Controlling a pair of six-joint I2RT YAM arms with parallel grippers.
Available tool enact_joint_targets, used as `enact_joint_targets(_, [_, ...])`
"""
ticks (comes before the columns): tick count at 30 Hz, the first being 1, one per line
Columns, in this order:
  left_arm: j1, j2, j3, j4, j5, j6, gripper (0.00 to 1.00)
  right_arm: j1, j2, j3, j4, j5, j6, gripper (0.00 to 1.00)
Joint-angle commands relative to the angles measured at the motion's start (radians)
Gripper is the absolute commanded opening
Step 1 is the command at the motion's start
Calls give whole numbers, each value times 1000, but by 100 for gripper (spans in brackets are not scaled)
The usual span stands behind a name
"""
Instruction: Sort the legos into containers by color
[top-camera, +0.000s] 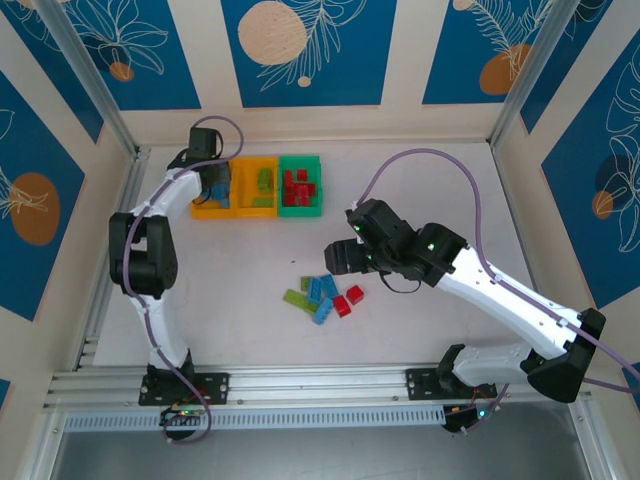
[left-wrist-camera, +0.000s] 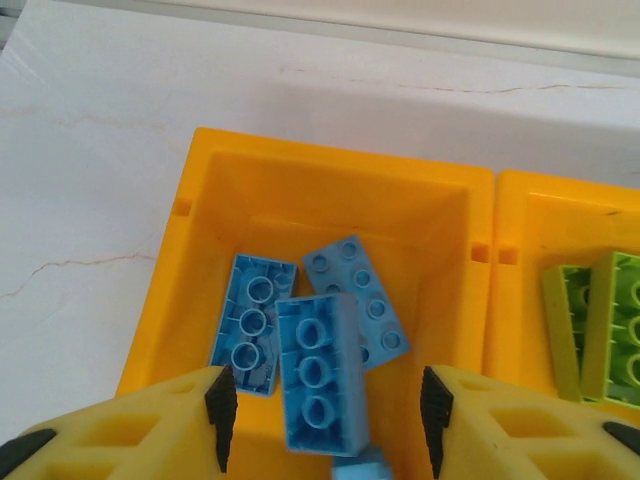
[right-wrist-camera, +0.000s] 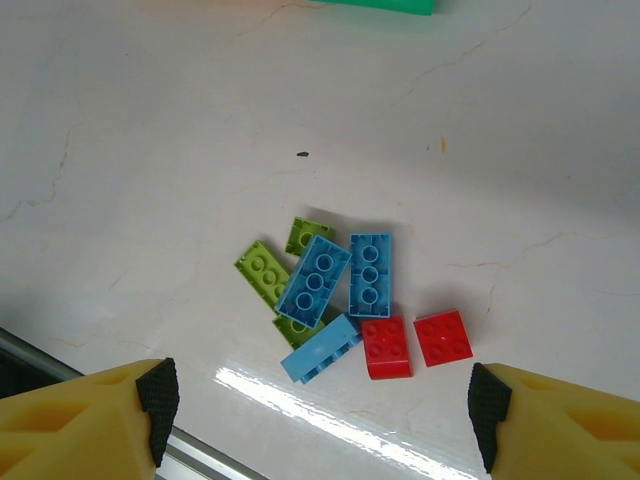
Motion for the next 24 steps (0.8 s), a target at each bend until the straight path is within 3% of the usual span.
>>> enact_joint_targets(1, [8, -128, -13, -42, 78, 3, 53, -6, -16, -17, -4, 25, 11, 79])
enact_joint_targets(9, [-59, -619, -304, -48, 472, -98, 56, -8, 61, -44, 1, 30, 26, 79])
enact_joint_targets(16, [-250, -973, -396, -265, 502, 84, 57, 16, 280, 7, -4, -35, 27, 80])
enact_joint_targets(19, [-261, -1049, -386, -385, 591, 171, 59, 10, 349, -14, -2, 17, 57, 79])
enact_joint_targets(24, [-261, -1099, -434, -452, 586, 325, 61, -9, 418, -87, -61, 130, 109, 81])
